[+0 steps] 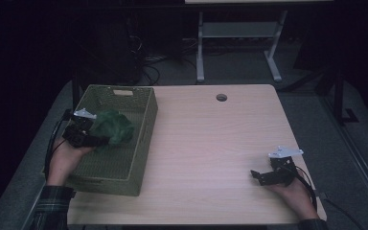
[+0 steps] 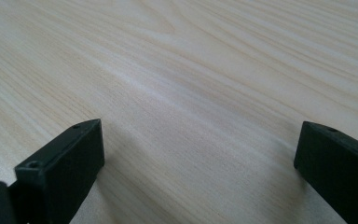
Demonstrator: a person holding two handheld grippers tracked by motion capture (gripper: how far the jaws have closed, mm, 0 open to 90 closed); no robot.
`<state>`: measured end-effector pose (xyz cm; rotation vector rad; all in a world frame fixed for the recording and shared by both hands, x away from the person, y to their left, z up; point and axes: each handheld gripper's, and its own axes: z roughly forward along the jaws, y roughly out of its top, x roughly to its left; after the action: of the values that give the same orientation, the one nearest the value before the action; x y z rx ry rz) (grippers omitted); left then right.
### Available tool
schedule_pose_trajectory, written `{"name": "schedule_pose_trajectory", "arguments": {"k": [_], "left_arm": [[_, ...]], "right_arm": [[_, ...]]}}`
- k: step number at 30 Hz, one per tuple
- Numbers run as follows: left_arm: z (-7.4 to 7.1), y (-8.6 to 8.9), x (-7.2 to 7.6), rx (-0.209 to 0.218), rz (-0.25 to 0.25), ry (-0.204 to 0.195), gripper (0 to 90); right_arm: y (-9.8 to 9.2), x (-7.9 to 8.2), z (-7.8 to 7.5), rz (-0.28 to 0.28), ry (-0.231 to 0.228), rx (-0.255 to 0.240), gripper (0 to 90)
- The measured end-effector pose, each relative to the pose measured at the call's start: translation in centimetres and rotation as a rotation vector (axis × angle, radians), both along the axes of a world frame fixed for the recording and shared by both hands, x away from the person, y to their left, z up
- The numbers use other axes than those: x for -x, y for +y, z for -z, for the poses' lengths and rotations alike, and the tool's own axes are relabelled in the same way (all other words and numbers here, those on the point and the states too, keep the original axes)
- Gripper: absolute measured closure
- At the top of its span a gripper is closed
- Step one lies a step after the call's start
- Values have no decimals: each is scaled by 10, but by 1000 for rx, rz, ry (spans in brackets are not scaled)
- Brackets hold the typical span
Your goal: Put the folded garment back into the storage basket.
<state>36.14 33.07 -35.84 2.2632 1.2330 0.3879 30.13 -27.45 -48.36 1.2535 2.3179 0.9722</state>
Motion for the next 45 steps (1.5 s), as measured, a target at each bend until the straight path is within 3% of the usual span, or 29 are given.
{"name": "schedule_pose_trajectory", "arguments": {"k": [8,11,14,18,22,27,36,39,45], "left_arm": [[31,1,-7,-16,7,40,614],[38,0,-9,-47,6,53,609],[43,-2,-12,-58,1,74,607],[48,-4,-14,-105,0,102,602],[51,-4,-16,-104,0,139,585],[55,-4,-17,-110,-3,157,470],[54,-3,-16,-110,-1,124,188],[52,-1,-15,-89,4,102,139],[45,4,-15,-23,18,70,133]], "right_arm": [[0,0,0,1,0,-1,12],[0,0,0,0,0,0,12],[0,0,0,0,-1,0,12],[0,0,0,0,0,-1,12],[0,0,0,0,0,-1,12],[0,0,0,2,1,-2,13],[0,0,0,3,1,-2,13],[0,0,0,3,1,-2,13],[0,0,0,3,1,-2,13]]}}
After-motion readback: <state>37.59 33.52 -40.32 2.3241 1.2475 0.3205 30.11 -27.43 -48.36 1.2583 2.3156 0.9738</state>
